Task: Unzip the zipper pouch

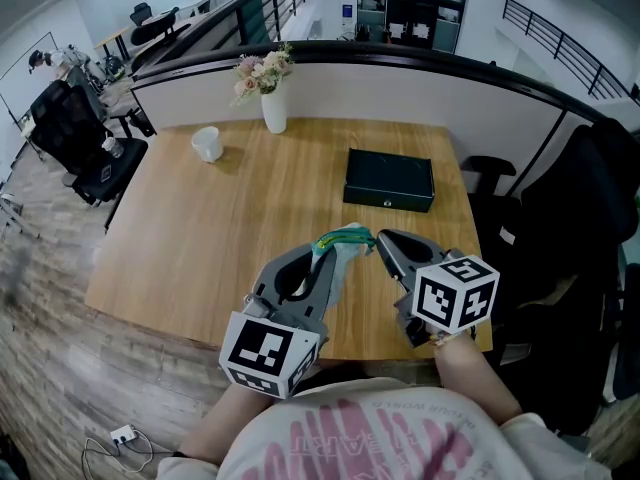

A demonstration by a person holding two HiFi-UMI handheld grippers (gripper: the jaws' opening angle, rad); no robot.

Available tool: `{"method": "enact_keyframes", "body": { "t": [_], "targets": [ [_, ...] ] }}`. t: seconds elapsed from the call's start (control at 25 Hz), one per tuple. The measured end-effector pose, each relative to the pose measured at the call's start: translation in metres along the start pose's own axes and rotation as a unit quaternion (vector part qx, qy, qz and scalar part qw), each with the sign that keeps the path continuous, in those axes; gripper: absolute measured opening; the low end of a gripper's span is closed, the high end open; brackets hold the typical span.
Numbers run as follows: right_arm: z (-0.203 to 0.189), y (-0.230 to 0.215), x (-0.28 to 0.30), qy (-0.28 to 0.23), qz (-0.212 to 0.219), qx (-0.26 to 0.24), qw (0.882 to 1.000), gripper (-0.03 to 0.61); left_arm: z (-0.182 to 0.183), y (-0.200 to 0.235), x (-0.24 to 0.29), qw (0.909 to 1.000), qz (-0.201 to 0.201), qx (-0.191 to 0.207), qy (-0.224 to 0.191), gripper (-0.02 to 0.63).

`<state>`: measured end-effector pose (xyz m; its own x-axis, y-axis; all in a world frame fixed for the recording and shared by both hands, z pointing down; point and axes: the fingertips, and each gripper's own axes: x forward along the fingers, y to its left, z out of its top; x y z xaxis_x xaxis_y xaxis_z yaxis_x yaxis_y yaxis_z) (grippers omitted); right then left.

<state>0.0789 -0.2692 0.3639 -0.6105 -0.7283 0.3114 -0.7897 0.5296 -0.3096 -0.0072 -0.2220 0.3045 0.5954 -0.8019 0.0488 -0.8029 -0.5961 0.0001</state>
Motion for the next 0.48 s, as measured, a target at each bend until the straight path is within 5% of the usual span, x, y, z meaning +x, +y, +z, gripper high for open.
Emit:
{"method": "enact_keyframes", "body": {
  "t": [0.48],
  "targets": [
    [-0.0032,-0.0092,0.0021,0.006,-0.013,0.006,1.0,0.002,0.0024,0.0061,0.0,1.0,0.004,-0.003,-0.004,0.012]
  ]
}}
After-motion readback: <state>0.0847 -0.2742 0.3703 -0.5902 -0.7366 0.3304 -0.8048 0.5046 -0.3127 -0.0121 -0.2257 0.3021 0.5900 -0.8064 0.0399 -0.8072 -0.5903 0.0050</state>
